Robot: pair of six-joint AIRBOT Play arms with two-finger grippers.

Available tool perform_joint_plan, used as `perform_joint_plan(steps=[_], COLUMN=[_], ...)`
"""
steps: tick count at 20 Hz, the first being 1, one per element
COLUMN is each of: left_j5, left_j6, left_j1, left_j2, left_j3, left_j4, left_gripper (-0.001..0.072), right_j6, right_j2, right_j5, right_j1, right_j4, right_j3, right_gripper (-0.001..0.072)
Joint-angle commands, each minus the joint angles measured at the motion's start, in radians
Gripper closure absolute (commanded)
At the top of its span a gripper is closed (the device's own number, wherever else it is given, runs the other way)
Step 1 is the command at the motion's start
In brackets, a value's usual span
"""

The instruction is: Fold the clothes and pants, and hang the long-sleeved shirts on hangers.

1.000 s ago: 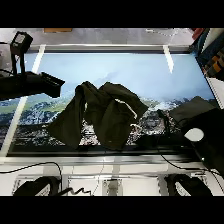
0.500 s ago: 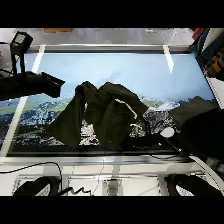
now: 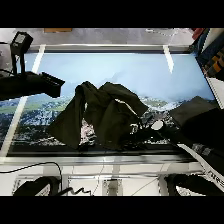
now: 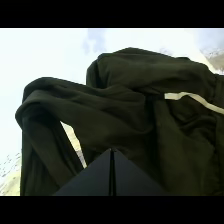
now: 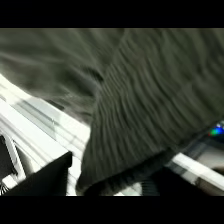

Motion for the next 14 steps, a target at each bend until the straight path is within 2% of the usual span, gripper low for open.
perform_joint_plan(steps=[1, 2, 3, 7, 9, 11, 14], left_j5=[0.0, 0.0, 0.0, -0.021, -0.048, -0.074, -0.213], left_j6=[-0.016, -0.047, -0.057, -0.056, -0.058, -0.145, -0.172], left_j1=[0.001, 0.001, 0.001, 0.001, 0.002, 0.034, 0.146], left_j2=[0.0, 0.0, -0.001, 0.0, 0.0, 0.0, 0.003], left_j3=[0.0, 0.0, 0.0, 0.0, -0.002, -0.035, -0.2], left_j4=[-0.026, -0.055, -0.085, -0.09, 0.007, 0.143, 0.111], left_gripper=[0.0687, 0.0687, 0.0688, 0.0688, 0.0688, 0.0689, 0.069], right_j6=[0.016, 0.016, 0.01, -0.069, -0.068, -0.067, -0.067], right_j2=[-0.016, -0.016, -0.015, -0.008, 0.013, 0.03, 0.033], right_j5=[0.052, 0.051, 0.051, 0.05, 0.048, 0.047, 0.033], right_j1=[0.002, 0.002, 0.002, -0.001, -0.001, -0.001, 0.0], right_j4=[-0.019, -0.017, -0.017, -0.049, -0.135, -0.197, -0.198], right_j3=[0.008, 0.008, 0.01, 0.1, 0.187, 0.259, 0.304], right_gripper=[0.0472, 0.0545, 0.066, 0.0675, 0.0675, 0.0675, 0.0675])
